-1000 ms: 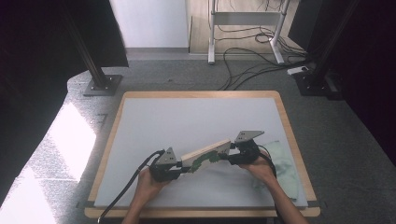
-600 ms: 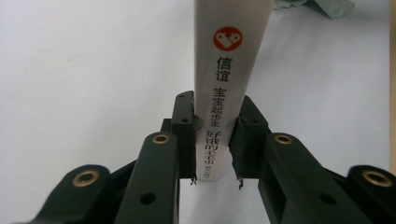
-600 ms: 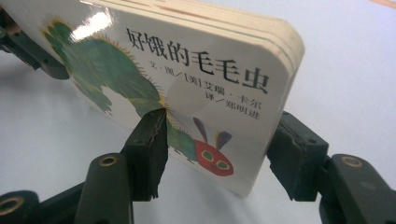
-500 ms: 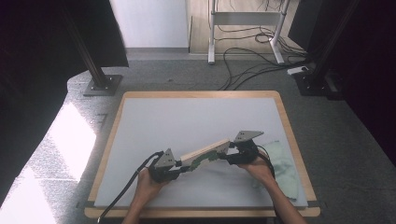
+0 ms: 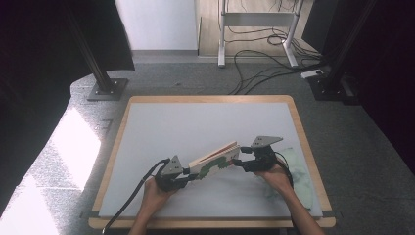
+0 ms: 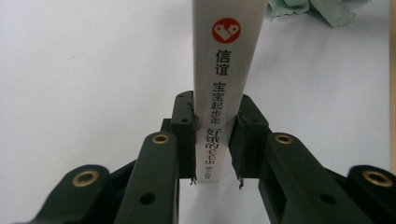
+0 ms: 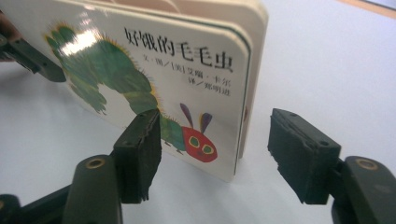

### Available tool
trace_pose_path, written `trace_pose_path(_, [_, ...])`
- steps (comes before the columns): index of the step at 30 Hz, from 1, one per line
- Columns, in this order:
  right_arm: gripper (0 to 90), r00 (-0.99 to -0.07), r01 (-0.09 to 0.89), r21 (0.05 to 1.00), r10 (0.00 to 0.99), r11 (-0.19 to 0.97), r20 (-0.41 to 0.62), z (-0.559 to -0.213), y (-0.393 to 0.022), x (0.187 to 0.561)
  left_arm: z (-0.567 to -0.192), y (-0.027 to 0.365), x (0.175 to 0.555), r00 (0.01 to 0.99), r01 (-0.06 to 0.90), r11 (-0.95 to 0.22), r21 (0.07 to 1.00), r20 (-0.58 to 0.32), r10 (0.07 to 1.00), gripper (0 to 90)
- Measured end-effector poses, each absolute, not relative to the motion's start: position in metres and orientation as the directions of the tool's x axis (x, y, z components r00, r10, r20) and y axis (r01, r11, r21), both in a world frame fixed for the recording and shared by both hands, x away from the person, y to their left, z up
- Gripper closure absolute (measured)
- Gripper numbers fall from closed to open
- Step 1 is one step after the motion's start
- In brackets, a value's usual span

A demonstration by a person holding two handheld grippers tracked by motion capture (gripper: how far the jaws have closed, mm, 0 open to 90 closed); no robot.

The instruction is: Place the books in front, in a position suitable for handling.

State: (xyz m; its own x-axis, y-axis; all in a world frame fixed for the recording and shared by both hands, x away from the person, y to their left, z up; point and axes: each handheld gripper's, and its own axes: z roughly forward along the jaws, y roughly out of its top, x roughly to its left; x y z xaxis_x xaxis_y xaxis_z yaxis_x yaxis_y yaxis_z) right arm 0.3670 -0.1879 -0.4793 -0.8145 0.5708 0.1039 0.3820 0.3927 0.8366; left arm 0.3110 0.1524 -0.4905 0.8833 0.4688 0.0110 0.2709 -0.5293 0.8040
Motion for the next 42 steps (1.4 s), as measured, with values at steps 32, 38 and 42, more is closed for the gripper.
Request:
trace_pose_path(32, [32.3,-0.801,0.353,0.87,0.592,0.344,0.091,-0.436,-0.173,0.373,-0.49,0.148,0.302,0.869,0.273,-0.533,0.801,0.032,0.494,74.5])
trace_pose_path(38, [30.1,-0.813,0.354,0.862,0.574,0.363,0.092,-0.437,-0.168,0.375,-0.49,0.148,0.301,0.866,0.279,-0.532,0.8,0.03,0.499,74.5])
trace_pose_path(42, [28.9,-0.815,0.362,0.858,0.571,0.365,0.101,-0.439,-0.168,0.376,-0.489,0.147,0.299,0.866,0.277,-0.535,0.798,0.035,0.5,74.5])
